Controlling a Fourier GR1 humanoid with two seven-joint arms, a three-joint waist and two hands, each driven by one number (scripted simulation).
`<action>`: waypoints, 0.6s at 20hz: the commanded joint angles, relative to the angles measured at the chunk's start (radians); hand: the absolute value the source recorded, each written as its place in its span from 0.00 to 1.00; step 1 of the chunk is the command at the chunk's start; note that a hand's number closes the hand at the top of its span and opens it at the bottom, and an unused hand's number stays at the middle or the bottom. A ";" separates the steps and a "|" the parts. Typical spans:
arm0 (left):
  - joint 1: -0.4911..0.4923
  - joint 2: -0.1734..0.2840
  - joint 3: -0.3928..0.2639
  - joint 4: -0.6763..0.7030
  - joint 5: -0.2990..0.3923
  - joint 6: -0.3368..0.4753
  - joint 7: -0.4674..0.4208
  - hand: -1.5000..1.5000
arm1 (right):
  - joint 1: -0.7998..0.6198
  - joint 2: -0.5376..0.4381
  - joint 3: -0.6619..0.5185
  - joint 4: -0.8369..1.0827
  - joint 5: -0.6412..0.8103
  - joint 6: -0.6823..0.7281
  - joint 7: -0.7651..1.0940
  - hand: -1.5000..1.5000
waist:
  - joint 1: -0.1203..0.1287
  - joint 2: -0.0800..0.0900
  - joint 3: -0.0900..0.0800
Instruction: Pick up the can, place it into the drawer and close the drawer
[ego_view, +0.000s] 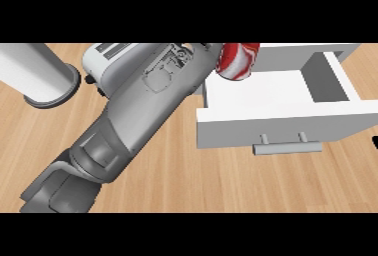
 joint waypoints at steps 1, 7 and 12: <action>-0.058 0.000 -0.042 0.106 0.062 0.027 -0.050 1.00 | 0.025 0.005 0.009 0.022 0.024 0.026 -0.062 0.00 | -0.017 0.004 0.001; -0.081 0.000 -0.130 0.145 0.156 0.036 -0.057 1.00 | -0.059 0.017 0.027 0.030 0.042 -0.029 0.001 0.00 | -0.023 0.004 0.001; -0.081 0.000 -0.160 0.234 0.170 0.044 -0.141 1.00 | -0.069 0.025 0.100 0.059 0.091 -0.064 -0.016 0.00 | -0.033 0.013 0.001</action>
